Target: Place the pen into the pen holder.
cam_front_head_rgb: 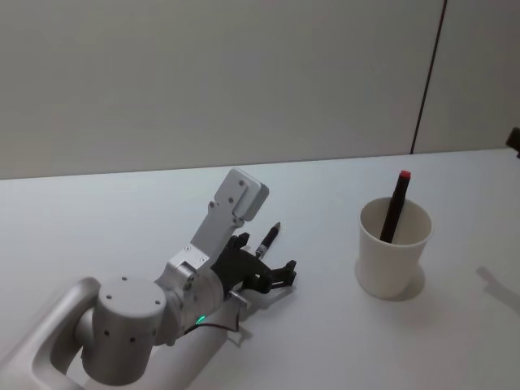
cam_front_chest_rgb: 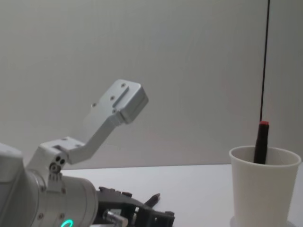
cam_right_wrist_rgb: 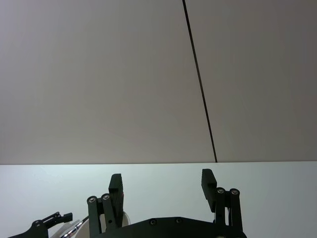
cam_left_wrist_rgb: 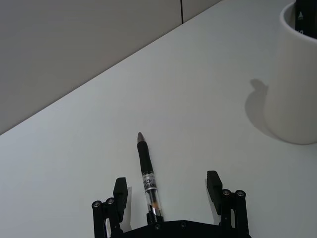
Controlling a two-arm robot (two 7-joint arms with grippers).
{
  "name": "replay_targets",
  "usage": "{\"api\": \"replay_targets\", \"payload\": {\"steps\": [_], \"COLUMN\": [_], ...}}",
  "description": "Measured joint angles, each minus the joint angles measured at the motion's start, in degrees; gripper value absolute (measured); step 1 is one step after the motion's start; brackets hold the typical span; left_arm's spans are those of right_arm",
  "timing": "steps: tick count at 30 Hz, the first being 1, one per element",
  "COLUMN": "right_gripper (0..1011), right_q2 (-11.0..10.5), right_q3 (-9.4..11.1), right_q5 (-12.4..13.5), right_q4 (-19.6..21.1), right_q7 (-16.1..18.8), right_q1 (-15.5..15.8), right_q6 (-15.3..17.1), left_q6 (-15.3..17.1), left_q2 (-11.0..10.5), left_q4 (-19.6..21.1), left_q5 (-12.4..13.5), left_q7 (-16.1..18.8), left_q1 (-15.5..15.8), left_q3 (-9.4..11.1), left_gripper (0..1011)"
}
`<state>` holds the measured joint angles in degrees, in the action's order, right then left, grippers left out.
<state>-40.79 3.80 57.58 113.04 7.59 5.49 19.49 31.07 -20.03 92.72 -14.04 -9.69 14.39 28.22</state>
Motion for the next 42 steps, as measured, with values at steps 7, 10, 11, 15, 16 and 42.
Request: {"api": "replay_targets", "payload": {"steps": [7, 10, 11, 15, 16, 42], "right_gripper": [1001, 1001, 1001, 1001, 1001, 1001], "right_q2": [0.0, 0.0, 0.0, 0.0, 0.0, 0.0], "right_q3": [0.0, 0.0, 0.0, 0.0, 0.0, 0.0], "right_q5": [0.0, 0.0, 0.0, 0.0, 0.0, 0.0], "right_q4": [0.0, 0.0, 0.0, 0.0, 0.0, 0.0], "right_q7": [0.0, 0.0, 0.0, 0.0, 0.0, 0.0], "right_q1": [0.0, 0.0, 0.0, 0.0, 0.0, 0.0], "right_q6": [0.0, 0.0, 0.0, 0.0, 0.0, 0.0], "left_q6": [-0.75, -1.38, -1.52, -2.27, -2.57, -5.29], "left_q2": [-0.39, -0.59, -0.62, -0.88, -1.0, -1.92], "left_q4": [0.45, 0.55, 0.56, 0.62, 0.63, 0.46], "left_q5": [0.67, 0.36, 0.25, -0.68, -1.12, -5.06], "left_q7": [2.04, 2.65, 2.73, 3.37, 3.54, 4.81], "left_q1": [-1.37, -1.93, -2.01, -2.65, -2.92, -4.78], "left_q3": [0.34, 0.33, 0.32, 0.14, 0.01, -1.0], "left_gripper": [1001, 1001, 1001, 1001, 1001, 960]}}
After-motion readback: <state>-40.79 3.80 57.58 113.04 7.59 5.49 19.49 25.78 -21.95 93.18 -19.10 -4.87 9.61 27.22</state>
